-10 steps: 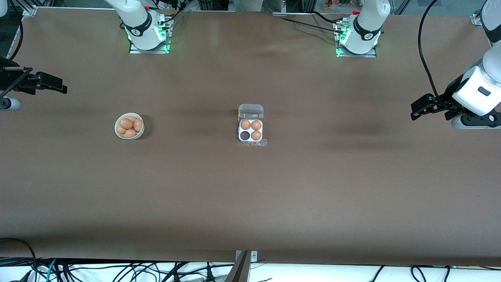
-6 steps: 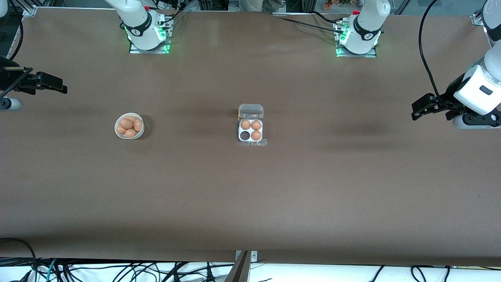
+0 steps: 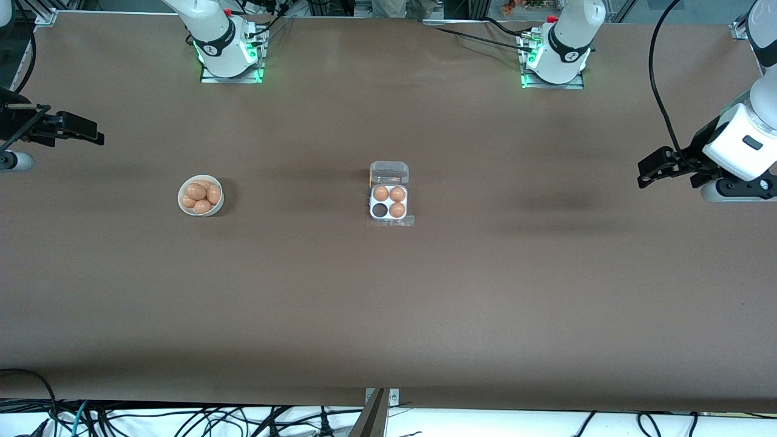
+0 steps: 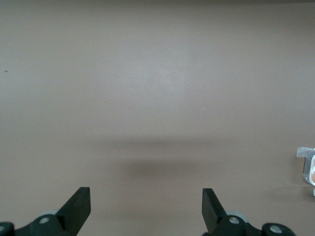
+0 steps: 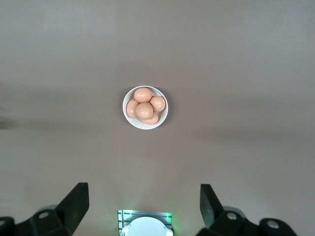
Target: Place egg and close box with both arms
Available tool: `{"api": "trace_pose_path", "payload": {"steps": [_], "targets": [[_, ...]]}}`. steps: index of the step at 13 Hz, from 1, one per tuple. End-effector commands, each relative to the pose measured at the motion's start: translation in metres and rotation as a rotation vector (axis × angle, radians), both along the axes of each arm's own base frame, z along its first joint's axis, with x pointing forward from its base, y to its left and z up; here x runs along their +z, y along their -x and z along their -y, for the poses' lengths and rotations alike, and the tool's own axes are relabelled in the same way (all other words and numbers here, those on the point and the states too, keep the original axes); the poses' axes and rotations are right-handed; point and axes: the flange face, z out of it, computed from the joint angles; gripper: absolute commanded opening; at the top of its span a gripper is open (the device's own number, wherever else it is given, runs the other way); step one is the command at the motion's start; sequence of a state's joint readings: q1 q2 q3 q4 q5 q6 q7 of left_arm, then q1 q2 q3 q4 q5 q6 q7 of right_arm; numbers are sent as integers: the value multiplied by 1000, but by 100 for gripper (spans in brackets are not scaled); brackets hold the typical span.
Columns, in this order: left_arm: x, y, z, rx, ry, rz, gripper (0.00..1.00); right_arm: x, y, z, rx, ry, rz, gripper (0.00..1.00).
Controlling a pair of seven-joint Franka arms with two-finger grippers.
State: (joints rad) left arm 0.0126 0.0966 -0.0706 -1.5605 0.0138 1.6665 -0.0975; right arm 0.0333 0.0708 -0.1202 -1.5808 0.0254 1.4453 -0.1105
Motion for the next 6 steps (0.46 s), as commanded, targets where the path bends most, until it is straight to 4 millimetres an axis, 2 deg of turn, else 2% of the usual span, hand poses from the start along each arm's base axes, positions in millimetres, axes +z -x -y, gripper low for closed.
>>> {"api": "trace_pose_path", "payload": {"steps": [1,2,6], "targets": [[7,-4,3,-5,23,6,100,0,4,-1,-19,-2,-1,100],[6,-4,3,-8,23,3,100,-6,2,-2,-16,2,-7,100],[7,-5,1,-4,23,6,100,-69,5,-6,-13,-2,-21,100]]}}
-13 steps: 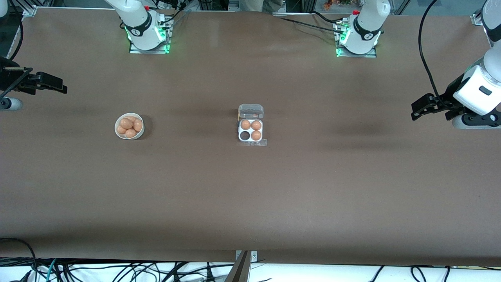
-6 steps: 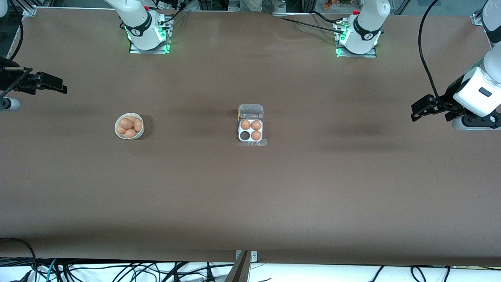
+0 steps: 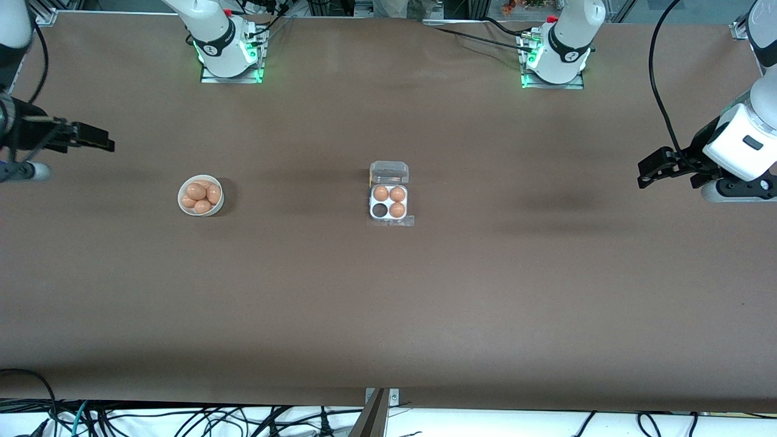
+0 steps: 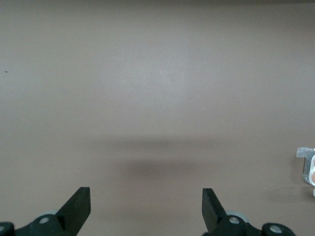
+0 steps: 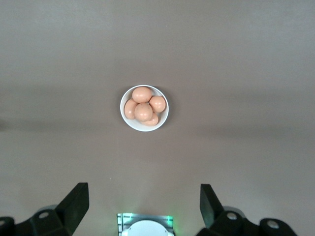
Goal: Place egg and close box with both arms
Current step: 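Move the right gripper over the white bowl of eggs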
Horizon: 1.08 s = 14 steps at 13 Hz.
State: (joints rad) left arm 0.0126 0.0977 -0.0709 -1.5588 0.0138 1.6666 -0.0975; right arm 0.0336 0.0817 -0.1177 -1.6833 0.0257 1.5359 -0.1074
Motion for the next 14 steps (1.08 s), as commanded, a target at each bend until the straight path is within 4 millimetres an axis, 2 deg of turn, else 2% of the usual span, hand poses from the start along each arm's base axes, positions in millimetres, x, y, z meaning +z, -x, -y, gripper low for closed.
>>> {"api": "trace_pose_path", "payload": {"steps": [1,5,8,10,14], "targets": [[7,-4,-1,-1,22,7,100,-40,10,-5,-9,-1,-1,100],[8,-8,-1,-10,23,12,100,-119,22,-17,6,3,41,100],[11,-8,-5,0,25,18,100,-162,31,-26,18,5,75,99],[13,-8,2,-2,24,21,100,-193,37,-28,21,8,84,99],[6,-11,-2,-6,25,10,100,-241,44,-36,34,12,90,99]]}}
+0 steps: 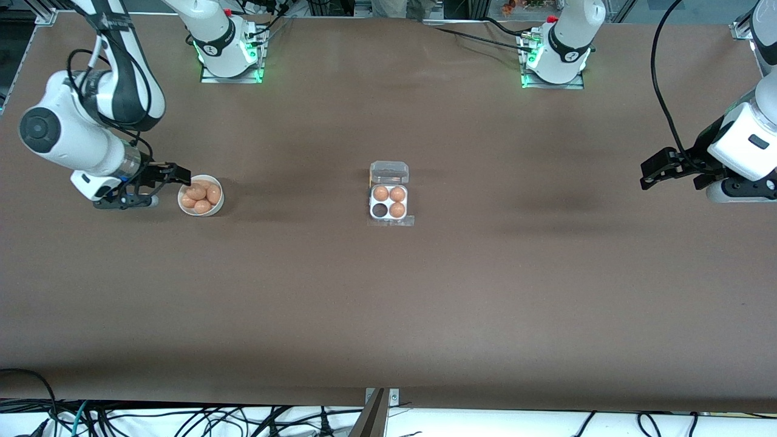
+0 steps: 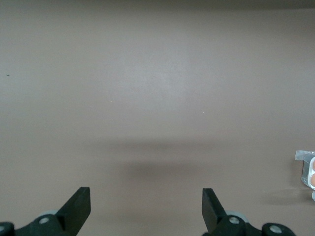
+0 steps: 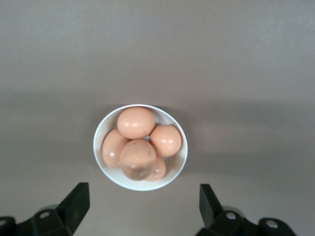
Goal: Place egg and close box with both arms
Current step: 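Move the right gripper over the white bowl of eggs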
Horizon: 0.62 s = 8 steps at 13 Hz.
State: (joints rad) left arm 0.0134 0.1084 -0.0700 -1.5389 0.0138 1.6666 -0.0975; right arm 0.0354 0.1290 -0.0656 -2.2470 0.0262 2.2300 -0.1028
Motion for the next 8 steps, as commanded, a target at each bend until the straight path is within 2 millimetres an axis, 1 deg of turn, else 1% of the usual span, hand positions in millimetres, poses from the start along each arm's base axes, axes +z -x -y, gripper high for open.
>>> {"api": "trace_pose_path", "payload": {"steps": [1,3,8], "targets": [[3,-7,-1,-7,23,1,100,-24,7,-10,2,0,5,99],[3,-7,-1,-5,24,1,100,-39,17,-10,3,2,14,99],[3,-7,-3,-5,23,1,100,-56,19,-10,3,4,3,98]]}}
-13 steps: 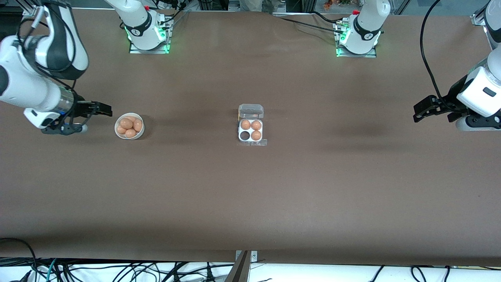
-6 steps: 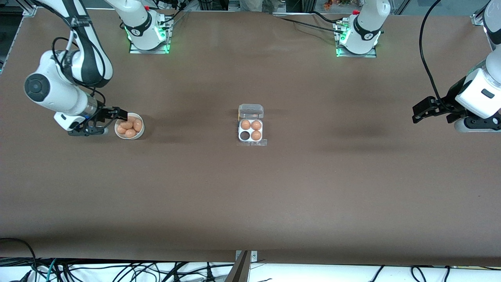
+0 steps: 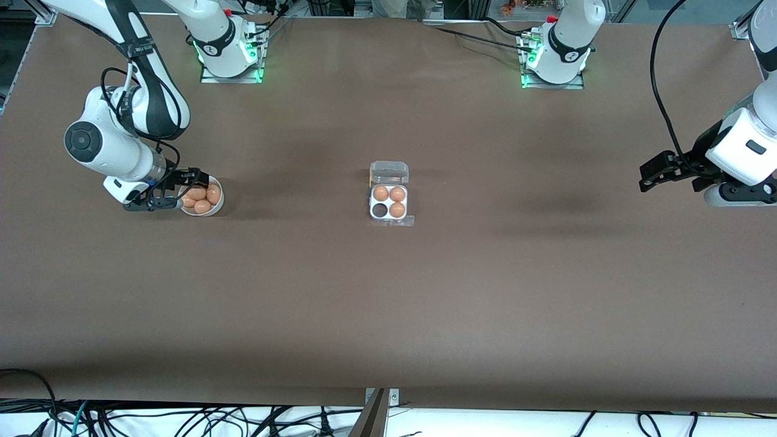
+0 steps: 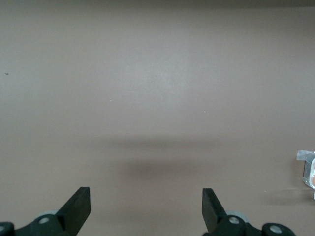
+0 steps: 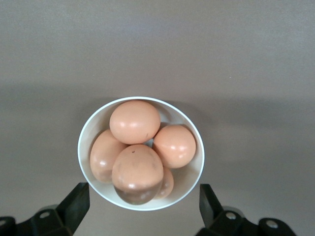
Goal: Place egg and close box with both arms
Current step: 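Move the right gripper over the white bowl of eggs, then lower the right gripper and grasp one brown egg from the bowl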
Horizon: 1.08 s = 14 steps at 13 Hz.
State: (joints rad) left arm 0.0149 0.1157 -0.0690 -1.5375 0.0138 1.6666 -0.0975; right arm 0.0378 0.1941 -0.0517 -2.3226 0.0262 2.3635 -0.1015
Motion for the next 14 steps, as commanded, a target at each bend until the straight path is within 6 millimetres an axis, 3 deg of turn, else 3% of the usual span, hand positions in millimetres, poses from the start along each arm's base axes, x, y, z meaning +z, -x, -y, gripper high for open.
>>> {"api": "trace_pose_path", "payload": {"steps": [1,6,7,8,12,14], "targets": [[7,-5,-2,-8,23,7,100,-3,4,-2,-9,-1,12,98],[7,-5,0,-9,23,8,100,-6,2,-2,-8,1,20,95],[7,-5,0,-9,23,8,100,-6,1,-3,-6,1,20,89],[7,-5,0,-11,23,8,100,-8,1,-6,0,1,18,75],[7,-5,2,-9,23,8,100,-9,0,-18,20,1,23,1],[7,-5,4,-8,23,8,100,-9,0,-23,13,3,22,0]]}}
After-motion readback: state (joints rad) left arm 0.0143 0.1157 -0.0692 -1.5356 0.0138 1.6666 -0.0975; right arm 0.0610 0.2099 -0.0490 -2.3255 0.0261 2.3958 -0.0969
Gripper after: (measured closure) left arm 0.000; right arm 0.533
